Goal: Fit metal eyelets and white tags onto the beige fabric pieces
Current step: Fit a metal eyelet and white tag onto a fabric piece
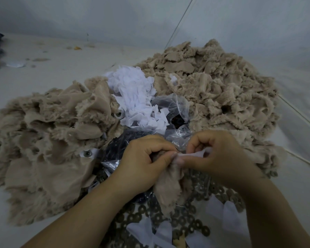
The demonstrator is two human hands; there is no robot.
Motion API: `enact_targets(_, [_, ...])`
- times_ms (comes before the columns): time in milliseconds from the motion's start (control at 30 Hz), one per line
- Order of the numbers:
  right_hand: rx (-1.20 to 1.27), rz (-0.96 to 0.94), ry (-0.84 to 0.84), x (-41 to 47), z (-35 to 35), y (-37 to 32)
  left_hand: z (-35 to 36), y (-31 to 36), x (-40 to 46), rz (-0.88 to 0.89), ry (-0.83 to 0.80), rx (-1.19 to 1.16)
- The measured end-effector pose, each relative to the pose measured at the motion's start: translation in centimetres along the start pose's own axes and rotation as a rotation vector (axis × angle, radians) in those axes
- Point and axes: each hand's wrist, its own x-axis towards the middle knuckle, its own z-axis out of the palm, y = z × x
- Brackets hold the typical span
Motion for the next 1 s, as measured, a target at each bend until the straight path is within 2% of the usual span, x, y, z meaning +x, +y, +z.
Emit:
enact_targets(100, [0.208, 0.133, -0.06, -0.2, -1.6, 0.2, -0.1, 0.1, 0.0, -0.012, 0.008, -0.012])
enact_targets(233, [0.474, 0.303, -0.007, 0.0, -2.1, 0.9, 0.1, 0.1, -0.1, 0.009, -0.013, -0.044])
enact_targets(333, [0.609, 0.374, -0.029, 0.2, -1.3, 0.7, 0.3, 0.0, -0.2, 0.031, -0.023, -0.035])
enact_targets(533, [0.547, 0.331, -0.084, 0.1, -0.4, 0.0, 0.3, -0.1, -0.2, 0.049, -0.016, 0.001])
enact_targets(667, [0.249, 0.195, -0.158, -0.2, -0.3, 0.0, 0.2, -0.1, -0.1, 0.041, -0.024, 0.027])
enact_targets(733, [0.189, 0.146, -0.118, -0.2, 0.0, 0.1, 0.3, -0.1, -0.2, 0.038, -0.027, 0.027])
enact_targets(933, [0.203, 0.136, -0.042, 0.0, 0.1, 0.3, 0.3, -0.2, -0.1, 0.063, -0.038, 0.049])
enact_targets(1000, [0.295, 0.18, -0.012, 0.1, 0.2, 0.4, 0.4, -0.1, -0.1, 0.103, -0.055, 0.074])
